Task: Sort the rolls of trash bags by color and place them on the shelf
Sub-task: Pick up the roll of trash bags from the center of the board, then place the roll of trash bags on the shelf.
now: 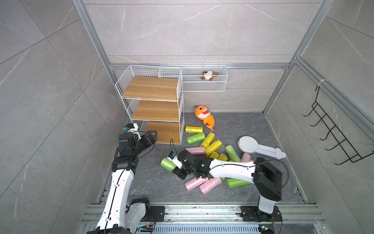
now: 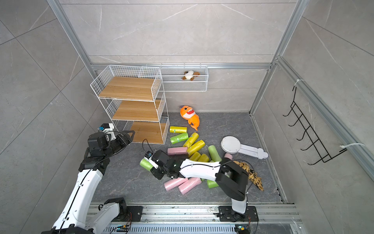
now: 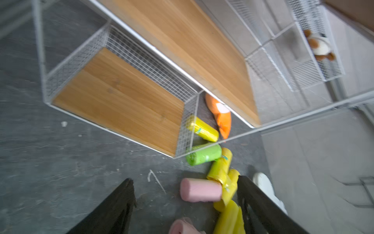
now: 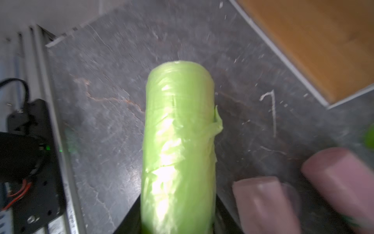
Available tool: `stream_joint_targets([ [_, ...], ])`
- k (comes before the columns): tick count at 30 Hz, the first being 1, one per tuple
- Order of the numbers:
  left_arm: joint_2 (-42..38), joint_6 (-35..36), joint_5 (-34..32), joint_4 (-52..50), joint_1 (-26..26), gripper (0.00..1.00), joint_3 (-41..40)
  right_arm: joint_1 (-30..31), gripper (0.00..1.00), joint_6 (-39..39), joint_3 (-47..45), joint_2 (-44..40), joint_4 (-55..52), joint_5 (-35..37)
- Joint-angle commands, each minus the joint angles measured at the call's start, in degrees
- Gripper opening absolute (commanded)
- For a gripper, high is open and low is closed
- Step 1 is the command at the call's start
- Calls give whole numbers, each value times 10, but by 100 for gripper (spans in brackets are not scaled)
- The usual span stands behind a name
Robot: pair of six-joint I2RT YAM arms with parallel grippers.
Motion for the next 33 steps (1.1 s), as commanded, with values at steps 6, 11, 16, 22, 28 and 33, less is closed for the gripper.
stream_joint_targets([
  [6,-29,-44,246,-2,-19,84,67,-40,41,-157,-71,-210,17,21],
  [11,-19,-14,287,-31,-90,87,89,-53,41,-209,-100,-271,22,15],
  [16,4,55,278,-101,-156,89,114,-61,41,-231,-123,-306,37,0],
  [22,47,123,260,-168,-216,90,136,-66,41,-246,-141,-327,56,-23],
  [28,81,174,300,-199,-230,86,155,-70,41,-267,-154,-333,68,-42],
  [33,88,190,327,-199,-232,67,156,-78,41,-278,-157,-336,68,-44],
])
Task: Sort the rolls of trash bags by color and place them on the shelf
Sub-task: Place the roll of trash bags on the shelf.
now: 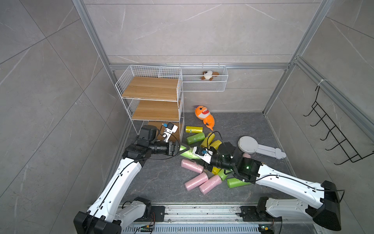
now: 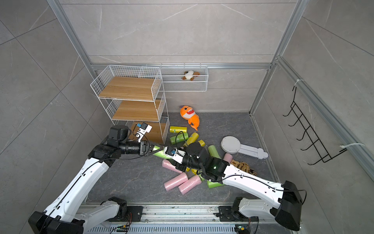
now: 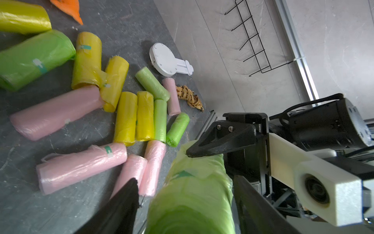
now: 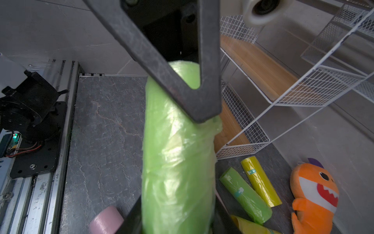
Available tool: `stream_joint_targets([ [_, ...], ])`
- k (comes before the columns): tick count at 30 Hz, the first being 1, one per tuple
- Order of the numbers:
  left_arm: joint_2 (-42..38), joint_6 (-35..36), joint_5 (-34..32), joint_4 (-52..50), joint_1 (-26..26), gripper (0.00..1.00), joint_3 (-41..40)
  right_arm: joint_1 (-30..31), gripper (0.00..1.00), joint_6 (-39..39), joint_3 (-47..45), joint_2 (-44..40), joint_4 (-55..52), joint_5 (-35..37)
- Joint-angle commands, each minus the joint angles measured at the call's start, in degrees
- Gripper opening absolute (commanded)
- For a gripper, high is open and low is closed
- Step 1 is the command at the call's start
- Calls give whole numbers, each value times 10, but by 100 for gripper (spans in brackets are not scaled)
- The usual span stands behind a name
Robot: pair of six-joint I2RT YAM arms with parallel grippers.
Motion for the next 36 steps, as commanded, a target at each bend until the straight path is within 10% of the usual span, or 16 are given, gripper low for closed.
stream_joint_targets([
  [1,-2,38,45,-6,-3,64,25,-8,41,-16,1,-19,37,-11],
  [10,2,39,63,4,-4,26,27,-17,45,-15,22,-2,15,19],
  [16,-9,17,44,38,-3,2,52,-24,92,6,41,-16,-43,53],
  [36,30,-52,-373,178,30,0,360,-30,100,92,114,-96,-196,93],
])
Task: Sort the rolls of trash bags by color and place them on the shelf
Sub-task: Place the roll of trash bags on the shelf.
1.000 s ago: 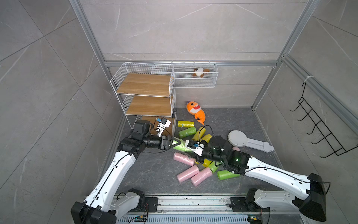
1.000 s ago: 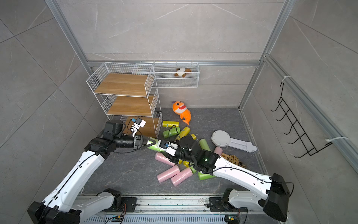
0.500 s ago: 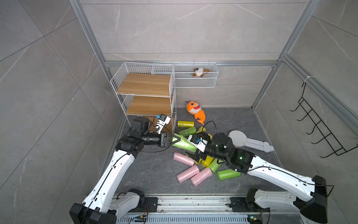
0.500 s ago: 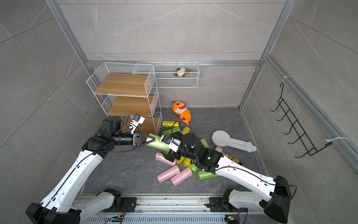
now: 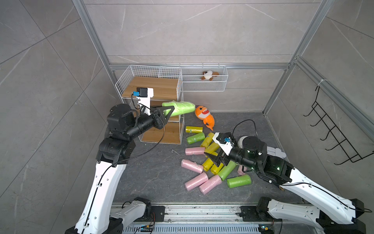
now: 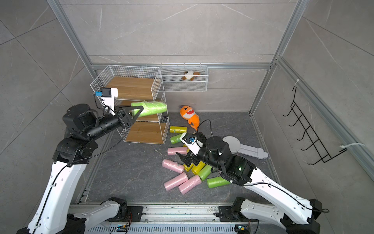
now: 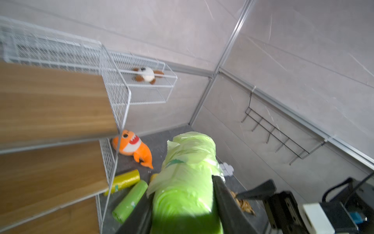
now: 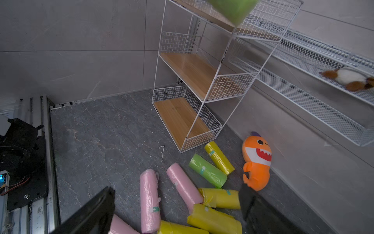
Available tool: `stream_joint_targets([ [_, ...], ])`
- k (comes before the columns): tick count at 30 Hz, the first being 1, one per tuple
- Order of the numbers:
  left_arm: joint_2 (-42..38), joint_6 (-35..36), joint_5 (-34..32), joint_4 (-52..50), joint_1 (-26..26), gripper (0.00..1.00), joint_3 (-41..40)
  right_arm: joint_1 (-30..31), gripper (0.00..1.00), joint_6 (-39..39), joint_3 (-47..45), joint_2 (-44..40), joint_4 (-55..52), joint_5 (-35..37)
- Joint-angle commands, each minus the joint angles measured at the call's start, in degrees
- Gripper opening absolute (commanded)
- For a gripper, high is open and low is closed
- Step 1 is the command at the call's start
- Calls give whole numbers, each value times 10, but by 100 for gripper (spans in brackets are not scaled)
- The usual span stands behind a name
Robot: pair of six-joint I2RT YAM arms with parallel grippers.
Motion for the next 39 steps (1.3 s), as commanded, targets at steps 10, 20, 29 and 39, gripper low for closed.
stream_joint_targets([
  [10,55,-7,-284,135,81,0,66,-2,100,14,8,27,-2,-27],
  [20,106,55,-286,252,190,0,-13,-2,100,16,-20,28,11,-27],
  [29,160,113,-294,269,210,1,-17,-4,100,13,-27,51,22,-29],
  [39,208,167,-271,247,225,33,4,-9,100,12,-26,62,28,-39],
])
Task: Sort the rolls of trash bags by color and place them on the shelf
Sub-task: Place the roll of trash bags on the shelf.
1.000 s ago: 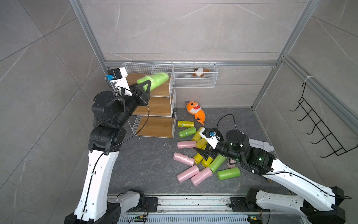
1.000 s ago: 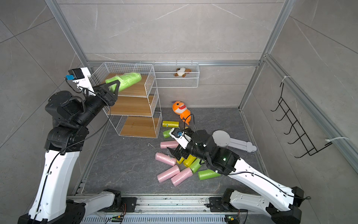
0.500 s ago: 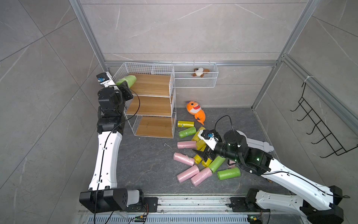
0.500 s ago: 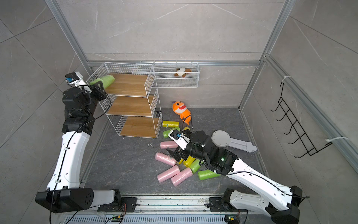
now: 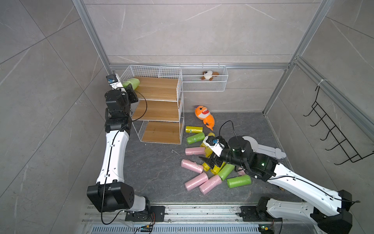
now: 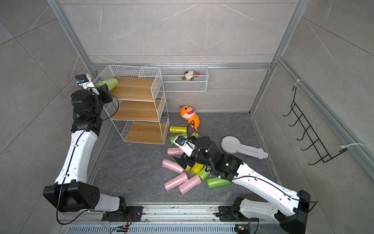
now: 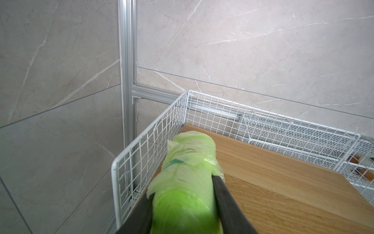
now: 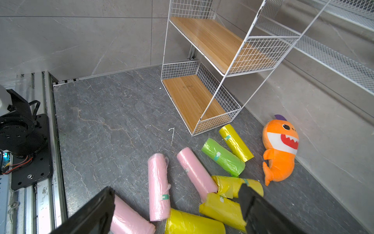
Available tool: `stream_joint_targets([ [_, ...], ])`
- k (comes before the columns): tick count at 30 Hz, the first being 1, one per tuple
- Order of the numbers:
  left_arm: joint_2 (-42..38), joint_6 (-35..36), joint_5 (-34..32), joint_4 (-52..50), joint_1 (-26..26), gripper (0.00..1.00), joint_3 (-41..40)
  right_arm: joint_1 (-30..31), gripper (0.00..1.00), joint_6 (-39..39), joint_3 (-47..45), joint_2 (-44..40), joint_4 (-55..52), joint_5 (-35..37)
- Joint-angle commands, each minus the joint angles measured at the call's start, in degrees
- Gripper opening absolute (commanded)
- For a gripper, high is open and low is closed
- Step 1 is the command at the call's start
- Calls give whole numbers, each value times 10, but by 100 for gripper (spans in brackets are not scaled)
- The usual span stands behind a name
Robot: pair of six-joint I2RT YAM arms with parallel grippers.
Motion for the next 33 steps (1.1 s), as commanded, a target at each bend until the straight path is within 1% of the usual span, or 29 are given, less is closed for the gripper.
stream_joint_targets([
  [1,19,40,12,6,8,34,26,-3,100,8,-3,5,18,-11],
  [5,37,49,18,-7,10,38,42,-4,100,10,-3,3,16,-10],
  [10,52,59,16,-26,9,47,61,-4,100,19,-9,-2,16,-8],
  [12,53,59,11,-30,9,50,64,-5,100,22,-11,-3,14,-6],
  [16,45,59,-2,-40,9,59,66,-5,100,28,-15,-12,11,-4],
  [23,24,33,-1,-50,9,72,75,-5,100,36,-15,-11,11,-13],
  [29,12,22,-5,-82,10,77,95,-6,100,46,-20,-15,13,-18],
  [33,-1,1,-1,-109,9,82,105,-5,100,55,-23,-12,11,-12],
])
